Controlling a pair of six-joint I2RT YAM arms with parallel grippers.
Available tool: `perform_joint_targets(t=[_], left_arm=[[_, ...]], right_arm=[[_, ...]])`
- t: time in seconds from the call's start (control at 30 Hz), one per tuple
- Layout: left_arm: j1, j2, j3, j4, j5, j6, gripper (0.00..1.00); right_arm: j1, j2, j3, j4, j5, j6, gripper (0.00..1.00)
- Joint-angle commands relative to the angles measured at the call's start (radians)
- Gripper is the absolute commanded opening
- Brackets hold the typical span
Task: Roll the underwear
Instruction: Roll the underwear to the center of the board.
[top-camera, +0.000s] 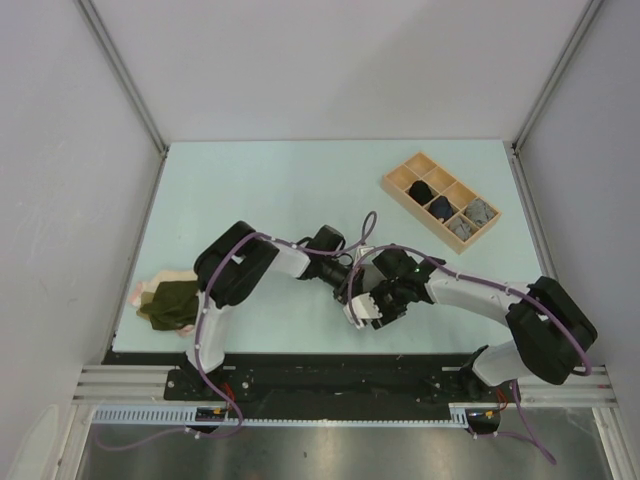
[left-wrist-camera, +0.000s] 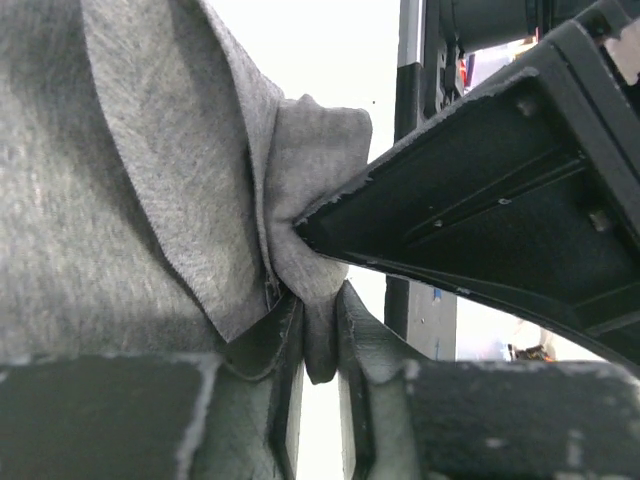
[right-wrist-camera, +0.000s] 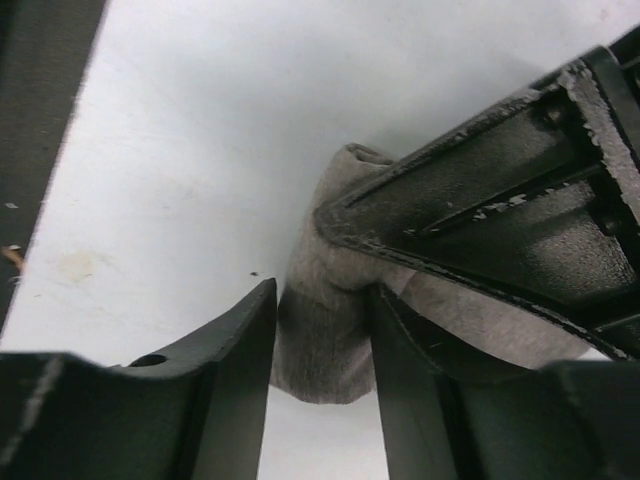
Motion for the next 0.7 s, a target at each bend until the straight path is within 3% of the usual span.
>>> perform_joint_targets(t=[0.0, 0.17, 0.33, 0.67], left_arm=[[-0.001, 0.003, -0.104, 0.031, -0.146, -0.023, 0.27], [0.022, -0.118, -0.200, 0.169, -0.179, -0.089, 0.39], [0.056, -0.311, -0.375, 0.369, -0.346, -0.106, 0.46], [0.070, -0.610, -0.699, 0.718, -0.507, -0.026, 0.59]], right_arm=[[0.001, 0.068, -0.033, 0.032, 0.104, 0.027, 0.43], [-0.032, 0.099, -0.013, -0.002, 0.043, 0.030, 0.33], [-0.120, 0.145, 0.083, -0.150, -0.132, 0.025, 0.23], [-0.187, 0.332, 0.281, -0.449, -0.392, -0.024, 0.20]])
